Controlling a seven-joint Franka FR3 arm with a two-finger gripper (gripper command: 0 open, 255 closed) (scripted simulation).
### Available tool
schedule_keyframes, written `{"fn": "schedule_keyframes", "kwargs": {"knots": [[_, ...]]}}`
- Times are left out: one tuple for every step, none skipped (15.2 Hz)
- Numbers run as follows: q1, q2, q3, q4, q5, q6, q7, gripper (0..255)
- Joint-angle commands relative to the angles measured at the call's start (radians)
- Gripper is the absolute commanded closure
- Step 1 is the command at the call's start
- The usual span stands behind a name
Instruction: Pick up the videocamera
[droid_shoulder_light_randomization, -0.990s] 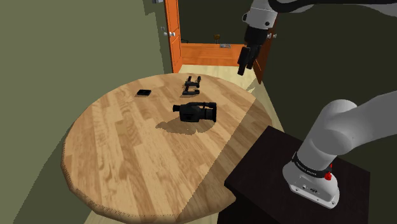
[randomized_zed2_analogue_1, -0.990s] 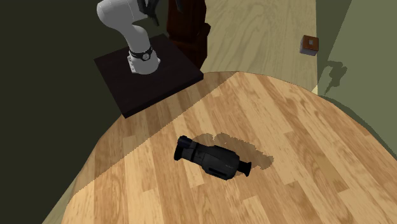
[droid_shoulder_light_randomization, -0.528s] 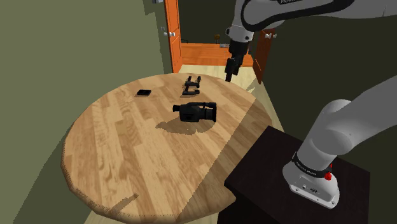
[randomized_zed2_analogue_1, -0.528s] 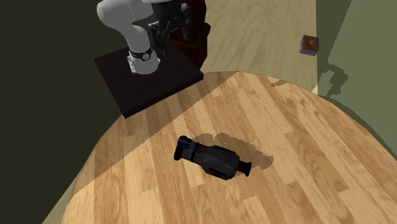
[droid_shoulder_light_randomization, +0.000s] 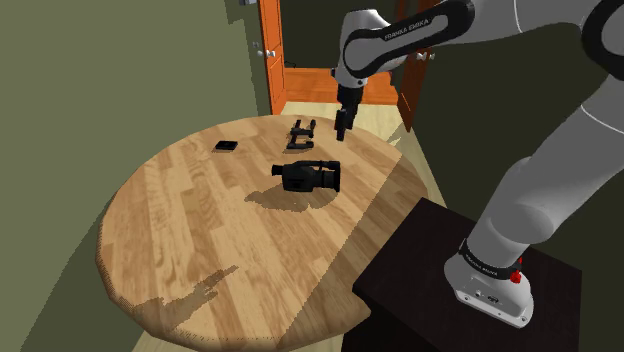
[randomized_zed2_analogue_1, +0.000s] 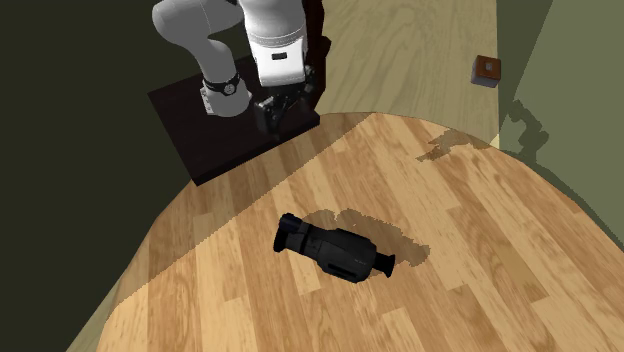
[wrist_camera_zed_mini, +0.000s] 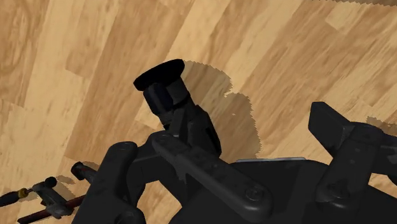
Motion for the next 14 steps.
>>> {"fn": "schedule_keyframes", "kwargs": {"knots": [[0.001, 0.081, -0.003, 0.044, -0.007, 0.029, -0.028, 0], [0.001, 0.119, -0.004, 0.065, -0.010, 0.043, -0.041, 0], [0.001, 0.158, -0.004, 0.088, -0.013, 0.056, -0.054, 0], [0.002, 0.197, -0.005, 0.111, -0.016, 0.068, -0.067, 0], [0.001, 0.236, -0.005, 0.136, -0.020, 0.079, -0.079, 0], [0.001, 0.275, -0.005, 0.162, -0.023, 0.088, -0.090, 0], [0.001, 0.315, -0.004, 0.190, -0.027, 0.097, -0.102, 0], [0.001, 0.354, -0.004, 0.218, -0.031, 0.104, -0.112, 0], [0.001, 0.394, -0.003, 0.248, -0.035, 0.111, -0.123, 0], [0.000, 0.433, -0.002, 0.279, -0.039, 0.116, -0.133, 0], [0.000, 0.473, -0.001, 0.312, -0.043, 0.120, -0.143, 0], [0.000, 0.513, -0.001, 0.346, -0.048, 0.123, -0.153, 0], [0.000, 0.553, 0.000, 0.382, -0.052, 0.125, -0.162, 0], [0.000, 0.594, 0.001, 0.419, -0.057, 0.125, -0.172, 0]]}}
